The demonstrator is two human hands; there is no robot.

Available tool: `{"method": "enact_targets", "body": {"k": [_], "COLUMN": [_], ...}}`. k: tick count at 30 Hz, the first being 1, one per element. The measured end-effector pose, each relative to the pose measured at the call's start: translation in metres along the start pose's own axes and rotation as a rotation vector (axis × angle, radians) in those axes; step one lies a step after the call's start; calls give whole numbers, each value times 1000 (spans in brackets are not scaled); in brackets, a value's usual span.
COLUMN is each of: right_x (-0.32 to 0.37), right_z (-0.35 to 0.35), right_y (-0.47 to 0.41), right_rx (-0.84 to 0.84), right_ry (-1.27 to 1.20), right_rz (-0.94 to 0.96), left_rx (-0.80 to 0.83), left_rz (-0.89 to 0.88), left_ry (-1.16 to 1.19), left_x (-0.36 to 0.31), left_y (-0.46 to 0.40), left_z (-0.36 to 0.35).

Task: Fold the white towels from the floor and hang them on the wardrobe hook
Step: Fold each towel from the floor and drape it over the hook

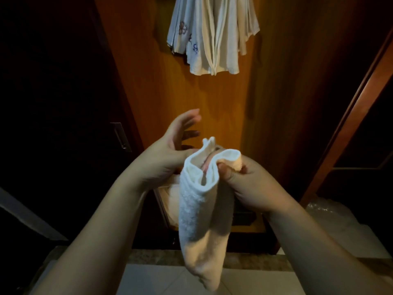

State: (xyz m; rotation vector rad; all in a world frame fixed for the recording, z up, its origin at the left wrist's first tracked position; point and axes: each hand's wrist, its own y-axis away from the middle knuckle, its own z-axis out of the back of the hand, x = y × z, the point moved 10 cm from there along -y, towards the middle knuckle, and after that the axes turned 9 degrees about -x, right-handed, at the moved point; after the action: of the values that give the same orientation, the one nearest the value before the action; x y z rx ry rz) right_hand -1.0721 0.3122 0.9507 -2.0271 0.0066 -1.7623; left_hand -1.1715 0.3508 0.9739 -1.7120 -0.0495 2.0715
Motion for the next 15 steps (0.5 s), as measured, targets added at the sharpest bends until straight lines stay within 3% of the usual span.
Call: {"method": "enact_targets", "body": {"k": [4, 6, 10, 15], "right_x": [4, 5, 14, 20], "right_z": [19, 21, 19, 17], "right_y": [-5, -8, -13, -16], "right_rx": [-161, -178, -178, -158], "right_ry": [111, 118, 133, 256], "right_rz": [69, 87, 143, 211], "left_rx": [-184, -156, 13, 36], "left_rz": [-186, -323, -357, -464], "left_ry": [-32, -94, -515, -997], "left_x": [-23, -44, -58, -70], "left_y": [10, 22, 34, 32], "left_z": [26, 26, 12, 9]}}
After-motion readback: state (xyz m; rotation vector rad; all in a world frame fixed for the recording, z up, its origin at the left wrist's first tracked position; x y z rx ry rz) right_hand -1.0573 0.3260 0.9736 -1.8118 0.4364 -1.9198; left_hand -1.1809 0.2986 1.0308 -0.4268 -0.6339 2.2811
